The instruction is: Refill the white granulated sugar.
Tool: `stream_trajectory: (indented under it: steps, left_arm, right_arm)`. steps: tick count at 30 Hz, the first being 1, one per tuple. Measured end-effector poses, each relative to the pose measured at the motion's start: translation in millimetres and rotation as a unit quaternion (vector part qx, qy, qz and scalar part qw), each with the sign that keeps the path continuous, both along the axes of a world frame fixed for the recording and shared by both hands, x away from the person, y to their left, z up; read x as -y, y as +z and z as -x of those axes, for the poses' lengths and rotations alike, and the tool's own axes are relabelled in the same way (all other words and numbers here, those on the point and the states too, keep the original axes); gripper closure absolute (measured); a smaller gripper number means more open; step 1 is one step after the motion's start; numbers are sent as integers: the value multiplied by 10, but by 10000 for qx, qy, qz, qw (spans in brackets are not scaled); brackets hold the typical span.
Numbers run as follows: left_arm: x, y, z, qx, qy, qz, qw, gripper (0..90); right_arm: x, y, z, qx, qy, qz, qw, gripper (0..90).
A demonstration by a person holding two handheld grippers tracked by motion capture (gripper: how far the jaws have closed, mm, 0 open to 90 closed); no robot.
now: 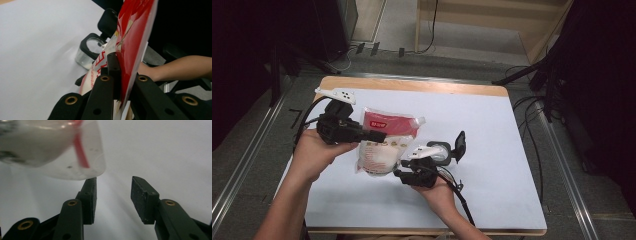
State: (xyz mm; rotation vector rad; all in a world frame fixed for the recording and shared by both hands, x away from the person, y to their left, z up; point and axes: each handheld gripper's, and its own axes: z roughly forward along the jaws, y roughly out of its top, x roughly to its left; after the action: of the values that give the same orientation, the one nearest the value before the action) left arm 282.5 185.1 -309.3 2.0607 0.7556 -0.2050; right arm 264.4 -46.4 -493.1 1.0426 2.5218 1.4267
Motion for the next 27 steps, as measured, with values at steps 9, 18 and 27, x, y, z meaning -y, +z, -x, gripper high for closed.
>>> stream_trajectory:
  steps: [9, 18, 27]
  left_arm:
    - [-10, -80, -41, -458, -20, 392, 9982, 900]
    - [-20, -184, -109, -674, 204, 548, 9960, 900]
    - [-34, -236, -146, -582, 498, 534, 9956, 900]
  right_arm:
    - [26, 7, 29, 274, -102, -154, 9995, 577]
    - [-17, 43, 121, 626, 172, -132, 9978, 614]
    - [-77, 72, 236, 981, 513, -47, 9938, 615]
